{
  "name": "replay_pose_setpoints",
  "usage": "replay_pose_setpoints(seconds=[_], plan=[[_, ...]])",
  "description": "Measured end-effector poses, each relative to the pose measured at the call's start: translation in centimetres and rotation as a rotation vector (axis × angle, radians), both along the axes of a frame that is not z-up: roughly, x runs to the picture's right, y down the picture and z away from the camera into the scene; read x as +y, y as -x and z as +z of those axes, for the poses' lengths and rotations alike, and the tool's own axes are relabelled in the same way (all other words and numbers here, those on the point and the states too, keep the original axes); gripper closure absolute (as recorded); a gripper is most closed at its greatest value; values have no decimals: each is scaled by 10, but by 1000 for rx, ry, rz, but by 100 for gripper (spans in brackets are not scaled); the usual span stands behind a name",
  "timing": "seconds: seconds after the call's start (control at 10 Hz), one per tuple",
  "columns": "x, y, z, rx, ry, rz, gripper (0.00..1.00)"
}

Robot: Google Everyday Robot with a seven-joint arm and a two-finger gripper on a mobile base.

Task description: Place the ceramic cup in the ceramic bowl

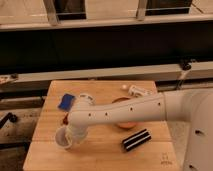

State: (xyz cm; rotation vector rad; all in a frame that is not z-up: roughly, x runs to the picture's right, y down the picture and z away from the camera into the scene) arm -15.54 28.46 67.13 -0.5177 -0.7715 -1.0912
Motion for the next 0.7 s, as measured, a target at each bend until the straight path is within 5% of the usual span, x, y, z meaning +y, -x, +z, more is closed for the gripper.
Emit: replay_pose_setpoints(seconds=[0.3, 0.7], plan=[[-11, -8, -7, 7, 4, 6, 99], [-45, -37, -6, 26, 14, 33, 99]])
